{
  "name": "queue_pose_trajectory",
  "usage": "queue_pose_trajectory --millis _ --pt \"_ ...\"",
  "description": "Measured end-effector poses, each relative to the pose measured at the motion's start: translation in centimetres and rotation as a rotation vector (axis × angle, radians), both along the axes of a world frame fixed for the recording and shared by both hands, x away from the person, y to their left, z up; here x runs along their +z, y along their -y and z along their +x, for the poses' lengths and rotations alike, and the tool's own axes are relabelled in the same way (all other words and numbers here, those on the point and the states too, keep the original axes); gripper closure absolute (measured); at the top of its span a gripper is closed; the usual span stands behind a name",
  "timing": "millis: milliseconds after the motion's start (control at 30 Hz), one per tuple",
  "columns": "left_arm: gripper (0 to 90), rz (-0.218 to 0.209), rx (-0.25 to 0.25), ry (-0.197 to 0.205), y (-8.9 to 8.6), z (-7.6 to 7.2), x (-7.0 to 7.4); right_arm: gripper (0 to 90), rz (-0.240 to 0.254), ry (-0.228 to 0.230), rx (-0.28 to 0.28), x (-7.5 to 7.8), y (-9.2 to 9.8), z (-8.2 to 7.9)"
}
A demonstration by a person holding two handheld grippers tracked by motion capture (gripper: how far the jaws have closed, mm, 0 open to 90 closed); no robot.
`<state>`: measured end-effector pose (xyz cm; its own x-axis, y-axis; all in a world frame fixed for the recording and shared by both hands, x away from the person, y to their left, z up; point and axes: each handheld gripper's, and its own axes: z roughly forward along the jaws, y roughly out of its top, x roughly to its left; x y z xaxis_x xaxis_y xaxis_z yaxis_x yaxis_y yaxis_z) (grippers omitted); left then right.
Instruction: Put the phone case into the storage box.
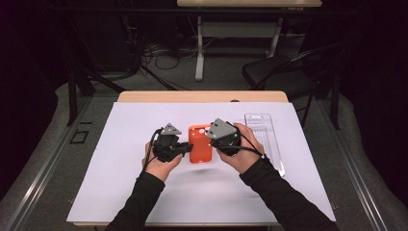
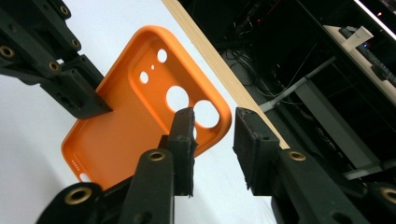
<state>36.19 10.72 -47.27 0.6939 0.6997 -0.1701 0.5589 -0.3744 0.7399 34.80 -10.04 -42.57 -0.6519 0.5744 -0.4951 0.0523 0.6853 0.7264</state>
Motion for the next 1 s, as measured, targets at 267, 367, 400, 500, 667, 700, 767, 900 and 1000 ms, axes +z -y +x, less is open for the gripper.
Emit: queue_pose_trajectory --millis 267,367,400,500,667,700,767,900,1000 --pt "82.0 0.003 -0.012 0.002 0.42 -0.11 0.1 73.7 -0.011 0.0 -0.01 0.02 0.11 0.08" --pt "82.0 0.006 -0.016 0.004 0.48 -0.14 0.11 74.4 -0.009 0.002 -0.012 0.06 0.19 0.11" --pt "82.0 0.006 -0.015 0.005 0.5 -0.15 0.11 74.7 -0.009 0.002 -0.013 0.05 0.21 0.14" --pt "82.0 0.004 -0.014 0.005 0.56 -0.18 0.11 74.9 -0.014 -0.002 -0.018 -0.01 0.25 0.2" --pt "82.0 0.007 -0.022 0.004 0.65 -0.23 0.11 75.6 -0.015 -0.008 -0.021 -0.01 0.27 0.21" --pt "82.0 0.006 -0.021 0.004 0.69 -0.25 0.1 76.0 -0.013 -0.006 -0.02 -0.02 0.27 0.22" --pt "82.0 0.006 -0.022 0.007 0.76 -0.29 0.1 77.0 -0.015 -0.009 -0.024 0.01 0.3 0.22" --pt "82.0 0.008 -0.023 0.008 0.81 -0.3 0.09 78.6 -0.016 -0.012 -0.026 0.01 0.32 0.16" --pt "82.0 0.007 -0.026 0.009 0.81 -0.3 0.11 79.2 -0.02 -0.01 -0.025 0.07 0.41 0.13"
